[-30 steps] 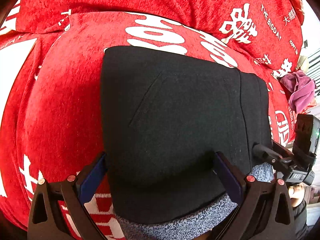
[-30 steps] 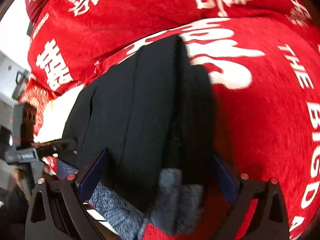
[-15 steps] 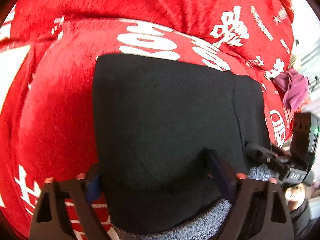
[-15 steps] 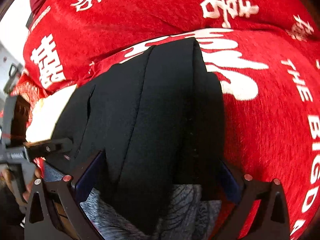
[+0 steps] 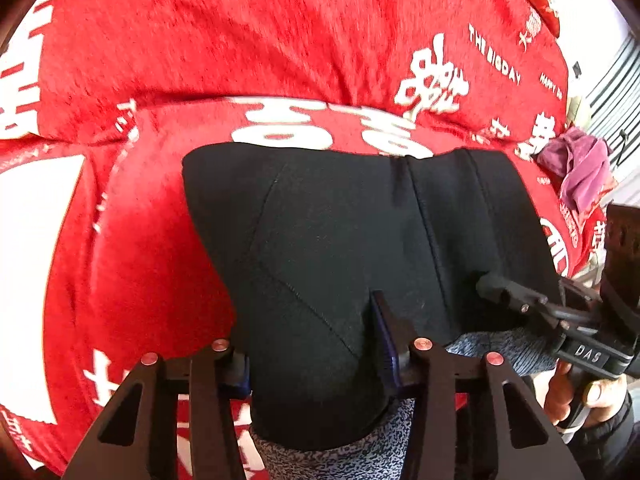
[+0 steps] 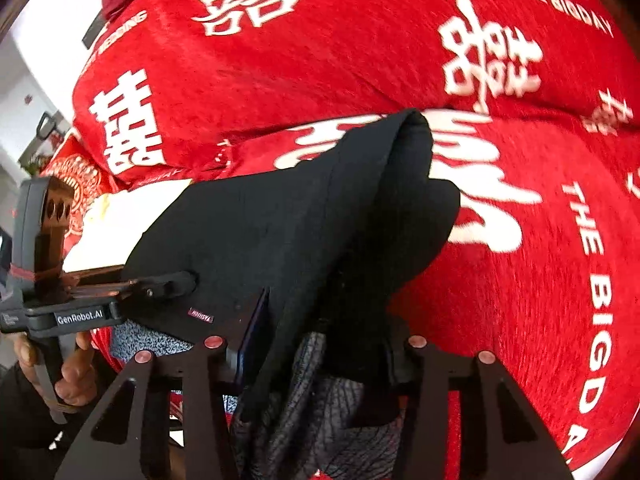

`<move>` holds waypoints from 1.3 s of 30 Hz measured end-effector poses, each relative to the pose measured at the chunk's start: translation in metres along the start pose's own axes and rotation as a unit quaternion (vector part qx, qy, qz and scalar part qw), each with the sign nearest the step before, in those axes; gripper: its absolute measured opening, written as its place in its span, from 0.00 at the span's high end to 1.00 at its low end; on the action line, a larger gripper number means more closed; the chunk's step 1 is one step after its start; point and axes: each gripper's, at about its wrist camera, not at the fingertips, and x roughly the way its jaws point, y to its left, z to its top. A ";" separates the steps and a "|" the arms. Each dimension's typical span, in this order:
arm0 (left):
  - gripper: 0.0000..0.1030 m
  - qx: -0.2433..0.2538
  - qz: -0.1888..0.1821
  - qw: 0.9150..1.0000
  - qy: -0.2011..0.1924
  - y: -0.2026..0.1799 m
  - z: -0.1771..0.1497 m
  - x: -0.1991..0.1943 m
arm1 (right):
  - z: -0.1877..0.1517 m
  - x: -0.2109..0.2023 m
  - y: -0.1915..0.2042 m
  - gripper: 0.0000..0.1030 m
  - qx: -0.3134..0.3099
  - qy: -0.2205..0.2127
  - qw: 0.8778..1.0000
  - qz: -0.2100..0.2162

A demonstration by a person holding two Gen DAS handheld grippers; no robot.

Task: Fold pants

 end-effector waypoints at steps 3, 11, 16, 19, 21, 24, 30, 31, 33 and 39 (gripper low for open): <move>0.53 -0.008 -0.003 1.000 -0.013 0.008 0.012 -0.019 | 0.008 -0.007 0.015 0.50 -0.007 -0.013 1.000 0.012; 0.53 -0.015 0.014 0.999 -0.038 0.029 0.066 -0.041 | 0.062 -0.010 0.037 0.50 -0.021 -0.042 0.998 0.034; 0.53 -0.034 0.018 0.999 -0.022 0.051 0.090 -0.026 | 0.094 0.011 0.038 0.50 -0.019 -0.035 0.998 0.043; 0.53 -0.040 0.024 0.999 -0.007 0.062 0.095 -0.012 | 0.105 0.030 0.038 0.50 -0.013 -0.021 0.999 0.042; 0.53 -0.046 0.025 0.999 0.004 0.070 0.094 -0.001 | 0.107 0.043 0.037 0.50 -0.010 -0.009 0.999 0.041; 0.53 -0.059 0.023 0.998 0.022 0.082 0.090 0.017 | 0.106 0.062 0.034 0.50 0.002 0.006 0.999 0.044; 0.52 -0.082 0.027 0.994 0.061 0.107 0.074 0.057 | 0.094 0.103 0.020 0.50 0.028 0.046 0.997 0.050; 0.49 -0.086 0.024 0.994 0.060 0.110 0.071 0.060 | 0.091 0.109 0.018 0.50 0.030 0.051 0.997 0.045; 0.43 -0.101 0.010 0.993 0.059 0.119 0.065 0.064 | 0.087 0.114 0.012 0.49 0.032 0.047 0.998 0.042; 0.19 -0.129 0.019 0.989 0.063 0.142 0.057 0.054 | 0.085 0.115 -0.005 0.30 0.066 0.062 0.995 0.049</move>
